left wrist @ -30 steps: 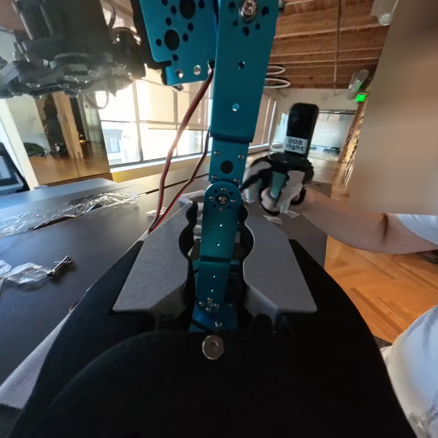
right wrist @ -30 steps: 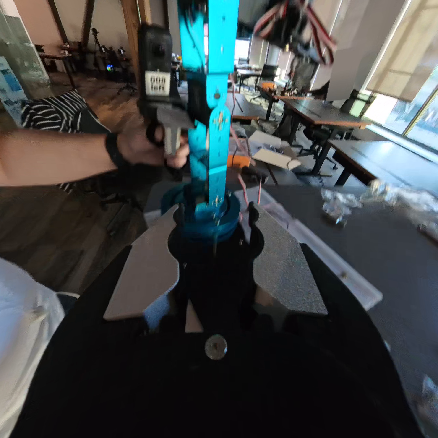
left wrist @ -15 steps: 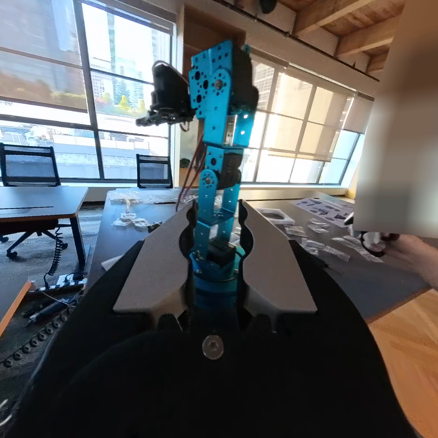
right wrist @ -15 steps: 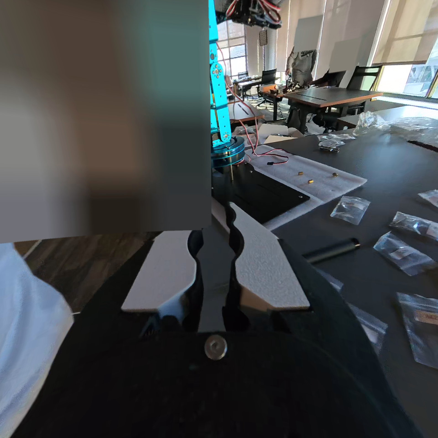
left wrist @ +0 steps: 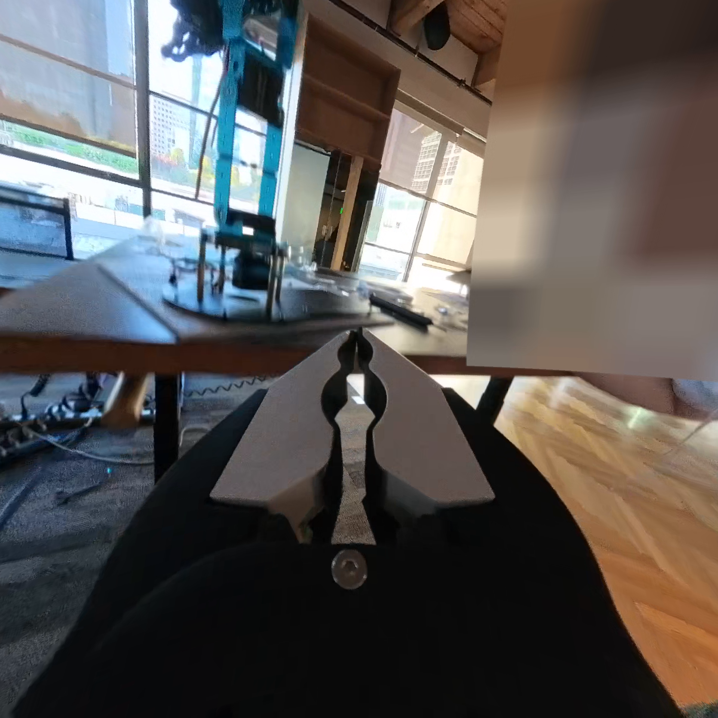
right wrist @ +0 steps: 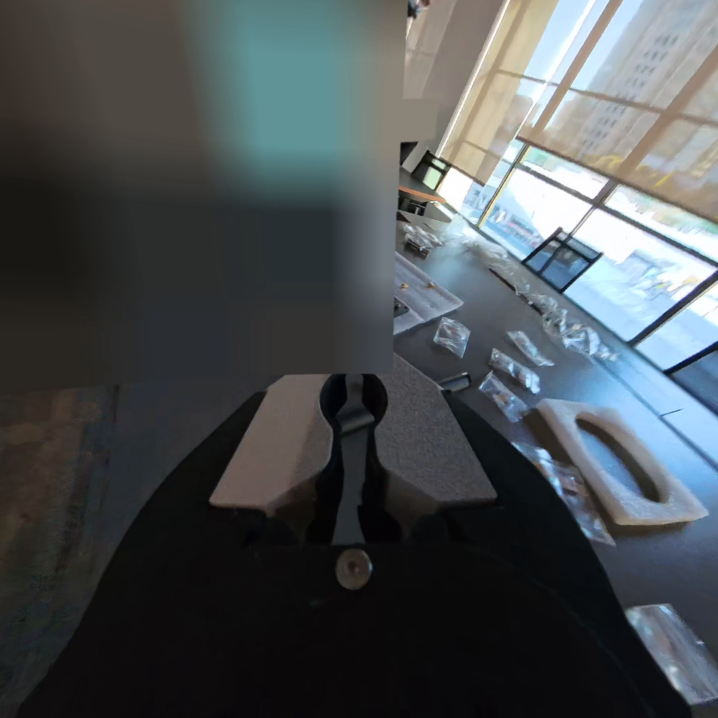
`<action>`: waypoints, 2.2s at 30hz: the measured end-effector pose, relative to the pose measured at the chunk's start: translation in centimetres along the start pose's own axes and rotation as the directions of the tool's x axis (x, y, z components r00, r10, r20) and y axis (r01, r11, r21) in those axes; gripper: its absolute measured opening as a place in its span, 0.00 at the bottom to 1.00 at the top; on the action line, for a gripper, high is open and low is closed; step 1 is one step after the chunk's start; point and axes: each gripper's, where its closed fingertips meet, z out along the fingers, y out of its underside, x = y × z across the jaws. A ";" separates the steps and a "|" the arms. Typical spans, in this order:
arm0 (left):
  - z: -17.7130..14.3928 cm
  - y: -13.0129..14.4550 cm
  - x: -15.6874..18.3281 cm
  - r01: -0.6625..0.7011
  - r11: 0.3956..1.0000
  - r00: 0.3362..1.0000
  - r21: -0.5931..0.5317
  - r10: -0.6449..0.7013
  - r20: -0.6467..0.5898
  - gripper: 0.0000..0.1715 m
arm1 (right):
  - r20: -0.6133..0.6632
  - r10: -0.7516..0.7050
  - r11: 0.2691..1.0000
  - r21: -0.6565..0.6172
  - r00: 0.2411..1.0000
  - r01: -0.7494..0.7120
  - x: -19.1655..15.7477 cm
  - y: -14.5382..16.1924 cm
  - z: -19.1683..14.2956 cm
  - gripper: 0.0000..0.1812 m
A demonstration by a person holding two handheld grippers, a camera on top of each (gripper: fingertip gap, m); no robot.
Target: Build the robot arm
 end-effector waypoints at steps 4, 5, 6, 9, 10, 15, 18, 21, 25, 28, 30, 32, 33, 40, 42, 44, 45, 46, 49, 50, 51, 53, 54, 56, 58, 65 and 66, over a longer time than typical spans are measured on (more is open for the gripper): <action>-8.0 7.6 1.3 0.083 0.996 0.996 -0.026 -0.082 0.025 0.00 | -0.051 -0.146 0.989 -0.013 0.988 0.145 -0.8 0.0 0.7 0.00; -10.0 9.7 1.6 0.115 0.992 0.993 -0.046 -0.114 0.038 0.00 | -0.063 -0.144 0.990 -0.013 0.988 0.143 -0.8 0.0 0.6 0.00; -12.0 11.9 1.9 0.145 0.987 0.988 -0.065 -0.141 0.057 0.01 | -0.082 -0.139 0.990 -0.011 0.987 0.139 -0.5 -0.1 0.4 0.00; -17.2 17.2 2.4 0.194 0.977 0.976 -0.088 -0.183 0.120 0.03 | -0.151 -0.077 0.997 0.008 0.985 0.079 1.3 -0.1 -0.6 0.00; -18.5 18.5 2.4 0.203 0.976 0.972 -0.081 -0.191 0.138 0.03 | -0.163 -0.040 0.999 0.020 0.986 0.044 1.8 0.0 -0.7 0.00; -22.2 19.4 3.8 0.258 0.966 0.957 0.000 -0.256 0.138 0.04 | -0.177 0.013 0.999 0.037 0.984 -0.007 2.6 0.0 -1.0 0.00; -23.2 17.4 4.8 0.205 0.978 0.966 -0.041 -0.195 0.171 0.04 | -0.157 -0.077 0.995 0.058 0.985 0.087 1.5 -0.7 -1.1 0.00; -23.4 13.2 6.1 0.156 0.984 0.972 -0.083 -0.137 0.191 0.05 | -0.132 -0.119 0.991 0.042 0.984 0.126 0.7 -0.5 -0.7 0.00; -22.1 7.0 8.0 0.030 0.973 0.978 -0.229 0.019 0.208 0.08 | -0.162 -0.132 0.991 -0.011 0.978 0.132 1.3 0.3 -0.5 0.00; -19.7 1.8 10.0 -0.004 0.968 0.986 -0.253 0.046 0.162 0.13 | -0.190 -0.158 0.987 -0.068 0.969 0.147 1.7 1.2 -0.5 0.00; -17.7 -0.5 11.4 0.020 0.965 0.994 -0.263 0.009 0.110 0.16 | -0.191 -0.173 0.984 -0.082 0.966 0.160 1.7 1.3 -0.4 0.00; -15.9 -1.7 12.2 0.012 0.955 0.998 -0.296 0.009 0.067 0.17 | -0.190 -0.194 0.980 -0.086 0.963 0.180 1.5 1.3 -0.3 0.00; -15.0 -1.8 12.4 0.001 0.946 0.999 -0.324 0.017 0.051 0.18 | -0.189 -0.207 0.977 -0.081 0.960 0.195 1.4 1.1 -0.3 0.00; -9.1 -1.3 11.5 -0.043 0.888 0.998 -0.457 0.014 -0.066 0.18 | -0.165 -0.202 0.979 -0.024 0.965 0.201 0.9 0.4 -0.2 0.02; -7.7 -1.2 10.1 -0.053 0.884 0.997 -0.465 0.020 -0.077 0.15 | -0.152 -0.203 0.979 -0.027 0.967 0.201 0.8 0.6 0.0 0.02; -6.4 -1.4 8.1 -0.054 0.893 0.996 -0.447 0.018 -0.084 0.14 | -0.134 -0.231 0.973 -0.038 0.964 0.228 0.4 0.6 0.1 0.02; -5.8 -1.6 6.7 -0.053 0.896 0.997 -0.440 0.019 -0.081 0.13 | -0.127 -0.253 0.967 -0.042 0.959 0.249 0.1 0.6 0.2 0.02; -5.2 -1.7 5.1 -0.055 0.898 0.997 -0.437 0.027 -0.069 0.12 | -0.124 -0.259 0.966 -0.056 0.958 0.254 -0.1 0.7 0.1 0.03; -4.0 -2.0 -0.8 -0.071 0.892 0.997 -0.447 0.059 -0.041 0.12 | -0.079 -0.206 0.975 -0.104 0.975 0.198 -1.3 0.3 0.5 0.06; -3.7 -2.1 -2.9 -0.082 0.889 0.997 -0.450 0.069 -0.045 0.12 | -0.080 -0.198 0.975 -0.120 0.977 0.188 -1.6 -0.2 0.8 0.06; -3.2 -2.2 -5.1 -0.094 0.888 0.996 -0.450 0.079 -0.051 0.12 | -0.089 -0.193 0.975 -0.129 0.977 0.181 -1.9 -0.8 1.2 0.06; -1.9 -2.4 -9.5 -0.117 0.885 0.993 -0.451 0.089 -0.084 0.13 | -0.119 -0.188 0.975 -0.138 0.975 0.171 -2.3 -2.5 2.5 0.06; -1.0 -2.5 -11.7 -0.131 0.883 0.990 -0.451 0.089 -0.114 0.14 | -0.135 -0.176 0.977 -0.142 0.975 0.156 -2.5 -3.4 3.4 0.07; 1.5 -2.7 -15.5 -0.185 0.876 0.973 -0.446 0.099 -0.210 0.15 | -0.161 -0.141 0.981 -0.156 0.977 0.116 -3.1 -5.1 5.3 0.08; 4.6 -3.1 -18.5 -0.265 0.864 0.937 -0.429 0.125 -0.326 0.16 | -0.227 -0.094 0.982 -0.182 0.969 0.053 -3.1 -6.3 7.1 0.09; 16.2 -1.9 -21.6 -0.413 0.822 0.705 -0.393 0.015 -0.709 0.20 | -0.356 0.001 0.953 -0.283 0.935 -0.109 -4.7 -8.4 12.1 0.11; 17.5 -1.1 -21.2 -0.441 0.813 0.661 -0.381 0.007 -0.750 0.20 | -0.370 0.009 0.949 -0.289 0.929 -0.124 -5.0 -8.7 12.3 0.11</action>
